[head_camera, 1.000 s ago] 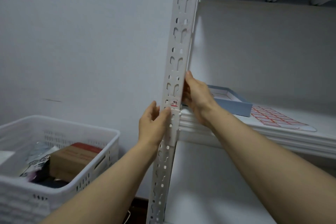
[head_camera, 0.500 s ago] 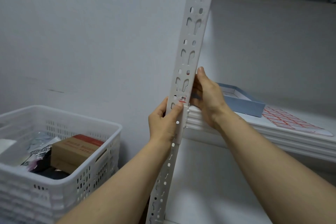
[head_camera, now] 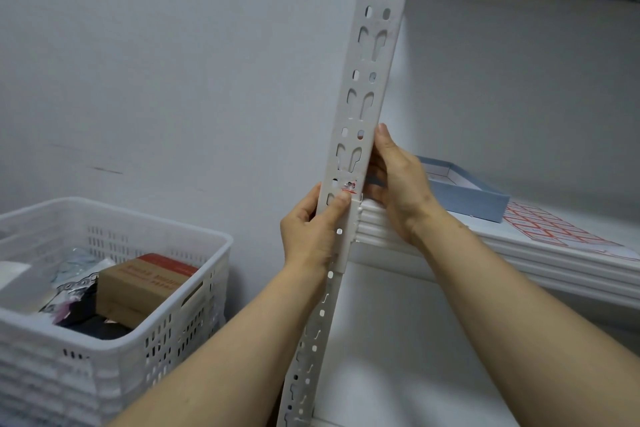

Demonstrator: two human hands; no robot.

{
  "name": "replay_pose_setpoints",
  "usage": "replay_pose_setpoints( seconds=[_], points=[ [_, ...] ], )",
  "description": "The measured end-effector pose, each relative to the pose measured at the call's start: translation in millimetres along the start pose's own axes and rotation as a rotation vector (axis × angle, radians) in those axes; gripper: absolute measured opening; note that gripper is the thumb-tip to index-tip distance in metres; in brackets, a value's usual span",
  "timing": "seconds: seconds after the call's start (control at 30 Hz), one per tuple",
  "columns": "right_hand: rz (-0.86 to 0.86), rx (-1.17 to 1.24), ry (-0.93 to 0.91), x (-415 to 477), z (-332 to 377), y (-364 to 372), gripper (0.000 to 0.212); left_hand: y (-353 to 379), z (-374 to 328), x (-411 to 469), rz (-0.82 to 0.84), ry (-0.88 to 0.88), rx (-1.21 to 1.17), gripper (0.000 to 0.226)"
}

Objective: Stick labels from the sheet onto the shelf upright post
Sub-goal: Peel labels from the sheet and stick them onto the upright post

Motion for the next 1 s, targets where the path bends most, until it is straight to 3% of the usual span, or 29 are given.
replay_pose_setpoints(
  seconds=[0.7,1.0],
  points=[
    [0.017,-0.016,0.025,-3.6,1.2,2.5,0.043,1.7,-2.7,-2.3,-0.016,-0.002,-0.048,0.015],
    [0.028,-0.022,0.015,-3.8,1.0,2.9,0.037,1.4,0.4,-1.1,-0.019,0.009,-0.023,0.024]
  ],
)
Point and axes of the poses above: each hand's wrist, its own x-axis towards the middle knuckle, its own y-axis out of the palm, z = x × y, the point moved 9 cm from there along x, towards the middle knuckle
